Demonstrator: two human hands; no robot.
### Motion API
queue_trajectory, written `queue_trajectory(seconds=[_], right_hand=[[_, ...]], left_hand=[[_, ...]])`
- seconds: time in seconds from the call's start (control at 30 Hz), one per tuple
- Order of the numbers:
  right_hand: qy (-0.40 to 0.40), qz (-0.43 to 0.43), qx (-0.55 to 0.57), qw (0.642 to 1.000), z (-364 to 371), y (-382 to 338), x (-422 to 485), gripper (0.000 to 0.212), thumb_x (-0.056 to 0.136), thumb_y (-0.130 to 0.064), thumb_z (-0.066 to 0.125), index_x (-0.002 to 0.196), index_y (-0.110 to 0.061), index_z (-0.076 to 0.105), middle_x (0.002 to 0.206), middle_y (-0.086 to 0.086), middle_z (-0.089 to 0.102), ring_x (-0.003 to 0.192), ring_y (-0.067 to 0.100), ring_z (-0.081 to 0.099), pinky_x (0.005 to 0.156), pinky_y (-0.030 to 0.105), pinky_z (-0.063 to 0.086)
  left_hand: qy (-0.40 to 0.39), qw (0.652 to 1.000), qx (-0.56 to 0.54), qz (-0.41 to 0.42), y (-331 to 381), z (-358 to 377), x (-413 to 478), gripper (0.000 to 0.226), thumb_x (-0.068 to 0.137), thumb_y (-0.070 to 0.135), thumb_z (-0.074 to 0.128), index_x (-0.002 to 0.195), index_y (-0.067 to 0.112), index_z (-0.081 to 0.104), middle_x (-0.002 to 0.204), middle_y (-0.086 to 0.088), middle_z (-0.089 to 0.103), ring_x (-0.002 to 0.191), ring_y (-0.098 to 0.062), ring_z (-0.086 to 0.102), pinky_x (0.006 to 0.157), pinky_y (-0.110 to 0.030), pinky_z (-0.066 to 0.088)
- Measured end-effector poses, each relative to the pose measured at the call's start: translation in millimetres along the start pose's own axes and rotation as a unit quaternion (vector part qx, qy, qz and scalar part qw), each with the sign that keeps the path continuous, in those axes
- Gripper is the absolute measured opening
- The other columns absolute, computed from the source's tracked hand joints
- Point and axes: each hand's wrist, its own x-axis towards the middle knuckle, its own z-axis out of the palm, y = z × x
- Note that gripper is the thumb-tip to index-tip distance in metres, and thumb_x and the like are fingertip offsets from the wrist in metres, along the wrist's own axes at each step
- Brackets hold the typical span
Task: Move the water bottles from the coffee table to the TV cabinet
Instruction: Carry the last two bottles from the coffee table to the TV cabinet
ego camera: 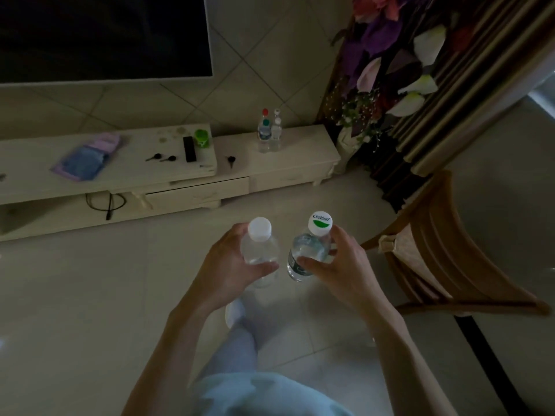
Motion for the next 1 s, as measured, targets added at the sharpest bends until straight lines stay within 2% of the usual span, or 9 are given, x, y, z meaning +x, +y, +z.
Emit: queue_trajectory(seconds=[0.1,0.2,0.27,0.4,0.53,0.73,0.87,1.0], right_hand=[[-0.002,0.004,-0.022,1.0,-5,-19,48,0.073,0.069,-0.044,0.081,0.132,-0.033,0.044,0.119,-0.014,0.054,0.109,0.009,0.054,0.095,0.035,0.049],[-0.003,0.007,-0.045,0.999,-13,-42,95,0.075,0.071,-0.044,0.08,0.135,-0.03,0.042,0.112,-0.019,0.046,0.107,0.007,0.05,0.094,0.03,0.046],[0.003,0.005,-0.043,0.999,-15,-56,122,0.075,0.071,-0.044,0.079,0.135,-0.03,0.043,0.111,-0.019,0.045,0.106,0.006,0.05,0.092,0.028,0.044],[0.011,-0.001,-0.026,1.0,-12,-71,166,0.072,0.071,-0.041,0.081,0.133,-0.03,0.045,0.11,-0.019,0.048,0.104,0.005,0.05,0.087,0.024,0.041],[-0.005,0.014,-0.019,1.0,-11,-76,202,0.073,0.072,-0.039,0.081,0.134,-0.028,0.045,0.105,-0.02,0.044,0.098,0.003,0.048,0.077,0.015,0.036],[-0.028,0.014,-0.021,0.999,-16,-65,264,0.071,0.071,-0.038,0.081,0.132,-0.028,0.045,0.108,-0.019,0.045,0.103,0.005,0.049,0.084,0.021,0.038],[-0.048,0.0,-0.011,0.999,-31,-57,318,0.07,0.071,-0.041,0.08,0.131,-0.033,0.045,0.108,-0.022,0.044,0.106,0.005,0.05,0.087,0.023,0.041],[-0.047,-0.023,0.002,0.999,-57,-54,375,0.07,0.07,-0.039,0.081,0.13,-0.036,0.045,0.105,-0.026,0.044,0.105,0.004,0.05,0.09,0.026,0.043]], left_hand=[[-0.009,1.0,-0.009,0.003,7,-17,51,0.071,0.063,0.047,0.082,0.124,0.03,0.05,0.117,0.013,0.058,0.105,-0.008,0.054,0.085,-0.024,0.043],[-0.017,1.0,-0.008,0.017,17,-38,100,0.071,0.064,0.048,0.081,0.125,0.033,0.049,0.117,0.016,0.056,0.104,-0.007,0.054,0.084,-0.023,0.042],[-0.023,0.999,0.004,0.027,23,-52,131,0.072,0.064,0.05,0.08,0.126,0.033,0.048,0.117,0.015,0.057,0.104,-0.009,0.055,0.085,-0.024,0.044],[-0.022,0.999,0.014,0.041,31,-74,179,0.068,0.067,0.043,0.081,0.126,0.031,0.048,0.11,0.015,0.053,0.099,-0.008,0.052,0.077,-0.02,0.037],[-0.02,1.0,-0.002,0.021,24,-77,212,0.066,0.066,0.042,0.082,0.122,0.032,0.049,0.113,0.014,0.055,0.099,-0.009,0.053,0.077,-0.02,0.037],[-0.03,0.999,-0.005,-0.015,23,-63,260,0.068,0.066,0.043,0.082,0.123,0.031,0.048,0.117,0.012,0.056,0.103,-0.008,0.052,0.083,-0.022,0.039],[-0.017,1.0,-0.003,-0.025,39,-53,309,0.071,0.066,0.042,0.082,0.127,0.029,0.049,0.124,0.01,0.058,0.112,-0.011,0.054,0.093,-0.03,0.045],[-0.001,1.0,0.02,-0.02,67,-46,361,0.073,0.066,0.046,0.081,0.128,0.03,0.047,0.123,0.01,0.057,0.107,-0.01,0.054,0.084,-0.025,0.042]])
